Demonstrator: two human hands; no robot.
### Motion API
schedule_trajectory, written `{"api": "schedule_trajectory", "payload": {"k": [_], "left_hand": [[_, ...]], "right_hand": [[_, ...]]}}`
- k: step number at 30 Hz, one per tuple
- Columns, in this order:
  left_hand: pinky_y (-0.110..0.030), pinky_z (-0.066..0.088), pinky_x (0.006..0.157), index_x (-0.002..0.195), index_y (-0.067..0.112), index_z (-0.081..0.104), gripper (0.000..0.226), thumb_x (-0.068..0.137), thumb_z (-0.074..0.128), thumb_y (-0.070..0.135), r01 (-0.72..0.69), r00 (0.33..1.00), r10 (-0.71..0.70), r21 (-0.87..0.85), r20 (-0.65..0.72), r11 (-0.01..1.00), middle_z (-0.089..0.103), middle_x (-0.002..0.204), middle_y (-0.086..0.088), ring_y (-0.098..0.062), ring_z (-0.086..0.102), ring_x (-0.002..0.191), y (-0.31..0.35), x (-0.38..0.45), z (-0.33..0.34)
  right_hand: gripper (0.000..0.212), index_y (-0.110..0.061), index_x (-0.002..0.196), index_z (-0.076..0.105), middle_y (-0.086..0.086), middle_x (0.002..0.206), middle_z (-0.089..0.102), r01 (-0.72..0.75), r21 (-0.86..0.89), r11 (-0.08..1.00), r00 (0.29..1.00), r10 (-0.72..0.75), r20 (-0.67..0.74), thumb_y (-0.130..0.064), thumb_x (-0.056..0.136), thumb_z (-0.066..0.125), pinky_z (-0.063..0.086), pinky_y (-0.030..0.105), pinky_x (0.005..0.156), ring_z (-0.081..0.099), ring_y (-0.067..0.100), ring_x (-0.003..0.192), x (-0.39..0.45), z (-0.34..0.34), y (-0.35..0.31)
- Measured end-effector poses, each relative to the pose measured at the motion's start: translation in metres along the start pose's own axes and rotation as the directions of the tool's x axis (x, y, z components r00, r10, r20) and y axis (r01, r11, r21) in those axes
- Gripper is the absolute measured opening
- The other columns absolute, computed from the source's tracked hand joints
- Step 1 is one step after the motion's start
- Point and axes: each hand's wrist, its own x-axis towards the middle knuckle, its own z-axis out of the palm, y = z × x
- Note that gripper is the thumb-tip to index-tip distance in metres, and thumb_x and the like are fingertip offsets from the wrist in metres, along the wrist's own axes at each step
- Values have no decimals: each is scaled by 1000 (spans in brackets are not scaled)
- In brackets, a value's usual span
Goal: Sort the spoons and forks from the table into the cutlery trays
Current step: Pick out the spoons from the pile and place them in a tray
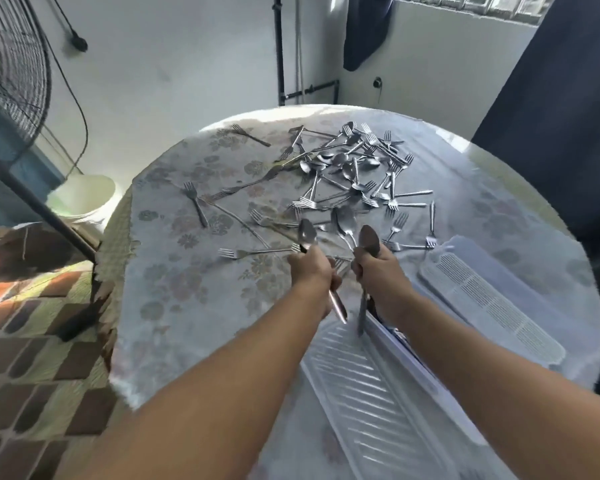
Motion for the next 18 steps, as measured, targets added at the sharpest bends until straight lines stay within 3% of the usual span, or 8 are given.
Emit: {"api": "schedule_trajectory", "payload": {"k": [3, 6, 8, 10, 14, 18], "left_hand": [[-26, 48, 47, 133, -2, 50, 39, 96, 40, 4, 33, 999, -35, -43, -28, 999, 71, 79, -16, -15, 55, 41, -35, -29, 19], [-28, 55, 50, 134, 2, 49, 34, 101, 48, 8, 29, 997, -32, -40, -72, 999, 78, 82, -8, -16, 68, 56, -63, -52, 31], [-40, 63, 70, 123, 2, 57, 27, 99, 56, 16, 18, 992, -16, 9, -125, 1000, 78, 88, -8, -20, 73, 73, -75, -63, 36], [-50, 62, 83, 112, 6, 64, 29, 93, 67, 29, 32, 981, -20, 63, -191, 997, 77, 95, -10, -30, 74, 84, -87, -66, 36], [-50, 61, 84, 100, 9, 70, 32, 92, 72, 40, 61, 986, -48, 78, -160, 995, 78, 83, -5, -34, 75, 87, -99, -72, 40], [-50, 58, 89, 81, 19, 70, 54, 64, 71, 70, 44, 978, 2, 214, -207, 976, 75, 88, -5, -34, 70, 91, -126, -62, 46]], "right_hand": [[20, -25, 82, 59, -3, 62, 52, -53, -61, 997, 997, 56, 59, -27, 101, 55, 37, 36, 61, 44, 16, 57, -10, -38, 12], [13, -17, 92, 55, 1, 64, 50, -63, -64, 996, 993, 69, 98, -19, 104, 52, 42, 29, 53, 46, 15, 55, -21, -69, 16], [11, -13, 95, 54, 1, 67, 51, -46, -112, 993, 993, 57, 100, -12, 105, 50, 41, 19, 44, 47, 11, 52, -29, -87, 17], [13, -14, 94, 54, -1, 70, 53, -36, -157, 987, 994, 52, 101, -12, 105, 49, 42, 17, 47, 48, 6, 52, -35, -100, 22], [12, -20, 91, 57, -1, 73, 56, -107, -207, 972, 986, 130, 100, -20, 103, 53, 36, 31, 67, 47, 14, 65, -41, -118, 39], [12, -14, 90, 58, 2, 69, 49, -160, -251, 955, 972, 196, 127, -15, 102, 55, 33, 30, 62, 41, 14, 60, -42, -133, 45]]}}
